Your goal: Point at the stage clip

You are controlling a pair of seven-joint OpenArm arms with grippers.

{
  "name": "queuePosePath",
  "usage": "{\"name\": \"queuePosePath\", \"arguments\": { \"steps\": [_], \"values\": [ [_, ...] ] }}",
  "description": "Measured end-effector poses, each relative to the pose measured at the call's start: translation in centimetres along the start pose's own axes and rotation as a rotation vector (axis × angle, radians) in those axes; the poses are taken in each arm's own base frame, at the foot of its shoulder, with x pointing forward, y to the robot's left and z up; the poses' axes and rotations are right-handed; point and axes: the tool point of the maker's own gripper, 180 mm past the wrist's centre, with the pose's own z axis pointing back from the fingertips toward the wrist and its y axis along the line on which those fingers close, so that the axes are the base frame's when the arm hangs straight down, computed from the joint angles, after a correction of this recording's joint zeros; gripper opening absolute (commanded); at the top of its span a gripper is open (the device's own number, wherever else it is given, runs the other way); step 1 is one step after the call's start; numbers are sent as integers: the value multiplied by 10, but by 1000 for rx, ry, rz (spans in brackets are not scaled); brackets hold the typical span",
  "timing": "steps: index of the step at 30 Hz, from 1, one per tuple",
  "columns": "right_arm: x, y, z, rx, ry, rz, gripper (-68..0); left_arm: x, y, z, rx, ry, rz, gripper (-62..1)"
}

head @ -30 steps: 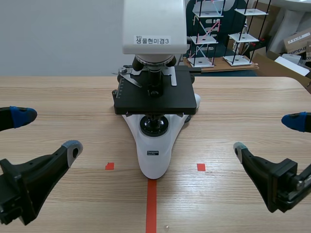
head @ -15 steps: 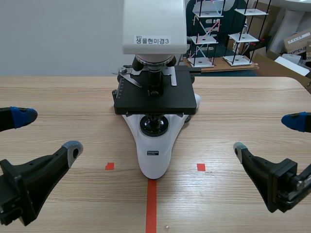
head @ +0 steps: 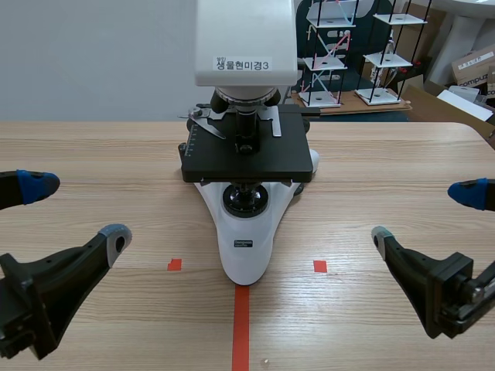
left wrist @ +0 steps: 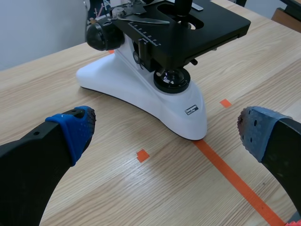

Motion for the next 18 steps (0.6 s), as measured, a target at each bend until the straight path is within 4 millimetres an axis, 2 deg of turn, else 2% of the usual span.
{"name": "queuePosePath", "arguments": {
  "steps": [2, 5, 7, 11, 15, 18],
  "values": [
    [0, 0, 0, 0, 0, 0, 4, 4, 0, 0, -15, -9, 9, -6],
    [0, 0, 0, 0, 0, 0, 4, 7, 2, -1, -39, -10, 11, -172],
    [0, 0, 0, 0, 0, 0, 4, 11, -1, -4, -65, -14, 1, -244],
    [0, 0, 0, 0, 0, 0, 4, 21, -6, -13, -115, -43, 9, -326],
    [0, 0, 0, 0, 0, 0, 4, 28, -5, -21, -133, -54, 3, -446],
    [0, 0, 0, 0, 0, 0, 4, 31, -12, -27, -179, -48, -10, -526]
  ]
}}
